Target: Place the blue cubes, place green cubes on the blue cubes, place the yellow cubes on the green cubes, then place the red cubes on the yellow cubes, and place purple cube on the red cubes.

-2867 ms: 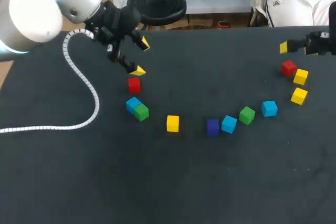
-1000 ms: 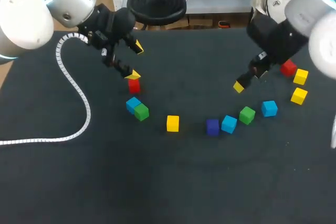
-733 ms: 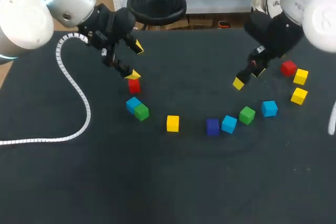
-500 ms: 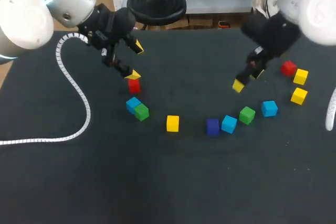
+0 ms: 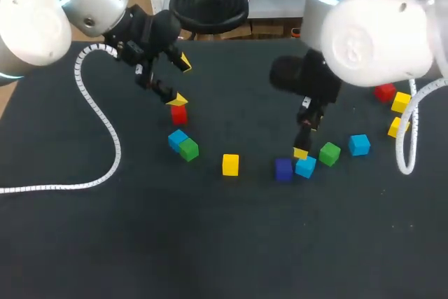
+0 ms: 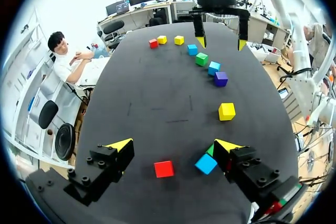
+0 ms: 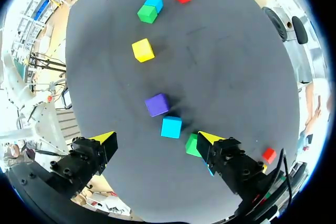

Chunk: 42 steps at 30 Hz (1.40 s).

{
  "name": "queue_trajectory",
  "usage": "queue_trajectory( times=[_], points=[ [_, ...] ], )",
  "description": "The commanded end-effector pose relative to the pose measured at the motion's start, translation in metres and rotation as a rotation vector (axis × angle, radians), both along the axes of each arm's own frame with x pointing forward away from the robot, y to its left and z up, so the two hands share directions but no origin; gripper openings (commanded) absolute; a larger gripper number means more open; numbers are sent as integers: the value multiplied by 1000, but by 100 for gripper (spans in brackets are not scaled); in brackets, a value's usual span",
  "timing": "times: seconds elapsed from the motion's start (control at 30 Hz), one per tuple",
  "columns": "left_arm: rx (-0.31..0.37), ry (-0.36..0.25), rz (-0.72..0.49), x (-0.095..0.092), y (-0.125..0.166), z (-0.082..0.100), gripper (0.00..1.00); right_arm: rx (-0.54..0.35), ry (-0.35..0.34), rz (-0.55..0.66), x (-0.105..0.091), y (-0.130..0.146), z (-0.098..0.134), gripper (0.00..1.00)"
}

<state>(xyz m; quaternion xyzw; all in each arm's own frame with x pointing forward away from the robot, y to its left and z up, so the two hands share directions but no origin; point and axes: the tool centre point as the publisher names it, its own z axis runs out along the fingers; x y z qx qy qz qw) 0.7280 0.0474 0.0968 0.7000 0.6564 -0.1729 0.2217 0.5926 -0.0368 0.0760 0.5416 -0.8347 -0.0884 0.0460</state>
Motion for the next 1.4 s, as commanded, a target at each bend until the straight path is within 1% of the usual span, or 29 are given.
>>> queue_trajectory(
  times=[0.03, 0.2, 0.27, 0.7, 0.8, 0.83, 0.87, 0.9, 0.93, 1.0, 1.07, 1.13, 1.2, 1.33, 1.4],
  points=[
    [6, 3, 1, 1, -1, 1, 100, 49, -37, -19, -11, -12, -7, 100],
    [6, 3, 1, 1, -1, 1, 100, 74, -47, -22, -17, -15, -16, 100],
    [6, 3, 1, 1, -1, 1, 100, 86, -48, -21, -19, -13, -14, 100],
    [6, 3, 1, 1, -1, 1, 100, 86, -48, -21, -19, -13, -14, 100],
    [6, 3, 1, 1, -1, 1, 100, 127, -67, 1, -26, -9, -25, 100],
    [6, 3, 1, 1, -1, 1, 100, 119, -71, 9, -28, -8, -29, 100],
    [6, 3, 1, 1, -1, 1, 100, 97, -89, 26, -30, -7, -33, 100],
    [6, 3, 1, 1, -1, 1, 100, 104, -110, 45, -31, -7, -36, 100],
    [6, 3, 1, 1, -1, 1, 100, 129, -135, 62, -33, -7, -39, 100],
    [6, 3, 1, 1, -1, 1, 100, 151, -169, 69, -34, -10, -46, 100],
    [6, 3, 1, 1, -1, 1, 100, 197, -200, 75, -32, -13, -51, 100],
    [6, 3, 1, 1, -1, 1, 100, 199, -238, 106, -29, -14, -52, 100],
    [6, 3, 1, 1, -1, 1, 100, 199, -254, 116, -26, -15, -50, 100],
    [6, 3, 1, 1, -1, 1, 100, 211, -273, 108, -21, -23, -48, 100],
    [6, 3, 1, 1, -1, 1, 100, 202, -268, 97, -17, -26, -48, 100]
  ],
)
